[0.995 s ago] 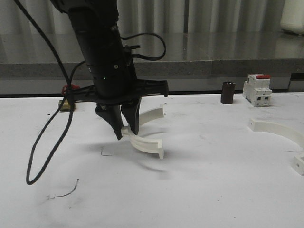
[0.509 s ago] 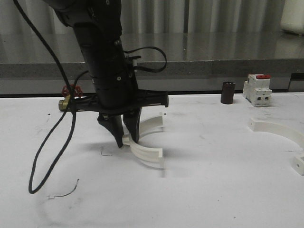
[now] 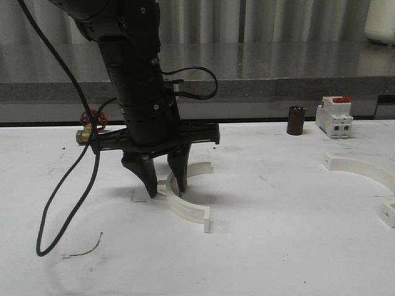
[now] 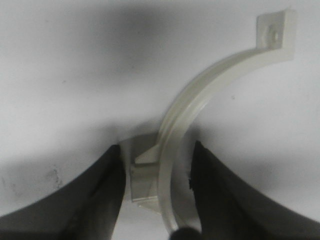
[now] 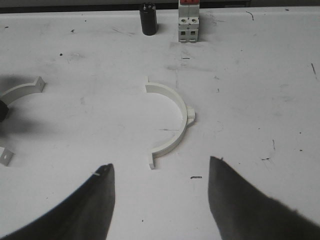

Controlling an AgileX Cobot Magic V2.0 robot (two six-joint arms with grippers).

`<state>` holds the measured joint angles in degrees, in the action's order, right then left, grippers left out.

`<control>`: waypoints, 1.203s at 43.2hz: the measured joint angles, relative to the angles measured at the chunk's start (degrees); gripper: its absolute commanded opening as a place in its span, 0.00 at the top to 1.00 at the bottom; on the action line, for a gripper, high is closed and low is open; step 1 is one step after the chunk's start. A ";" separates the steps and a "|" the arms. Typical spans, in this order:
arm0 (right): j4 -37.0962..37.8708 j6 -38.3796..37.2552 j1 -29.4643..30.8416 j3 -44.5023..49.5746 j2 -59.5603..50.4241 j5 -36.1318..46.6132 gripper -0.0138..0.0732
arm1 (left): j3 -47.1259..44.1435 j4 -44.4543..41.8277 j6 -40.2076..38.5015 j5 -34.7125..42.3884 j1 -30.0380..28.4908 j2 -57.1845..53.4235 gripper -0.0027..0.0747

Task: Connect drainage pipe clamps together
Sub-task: 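Open the left gripper, release the clamp half, and withdraw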

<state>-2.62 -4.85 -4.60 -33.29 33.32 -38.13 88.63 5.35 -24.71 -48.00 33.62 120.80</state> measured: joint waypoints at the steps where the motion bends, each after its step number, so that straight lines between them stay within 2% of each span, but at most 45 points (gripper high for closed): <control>1: 0.00 0.00 0.00 0.00 0.00 0.00 0.33 | 0.00 0.21 0.00 0.00 0.00 0.00 0.48; 15: 0.00 0.00 0.00 0.00 0.00 0.00 0.33 | 0.00 -1.06 1.76 -1.02 0.00 -2.65 0.48; 24: 0.00 0.00 0.00 0.00 0.00 0.00 0.33 | 0.00 -1.94 11.00 -2.31 0.00 -12.53 0.48; 32: 0.00 0.00 0.00 0.00 0.00 0.00 0.33 | -3.61 -1.45 21.22 -3.76 -0.60 -24.03 0.48; 43: 0.00 0.00 0.00 0.00 0.00 0.00 0.33 | -13.24 5.96 34.39 -3.49 -10.49 -37.88 0.48; 52: 0.00 0.00 0.00 0.00 0.00 0.00 0.33 | -24.46 7.34 37.12 0.19 -18.77 -48.97 0.48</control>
<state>-2.62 -4.85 -4.60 -33.29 33.32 -38.13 64.17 12.69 12.41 -47.80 14.84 71.84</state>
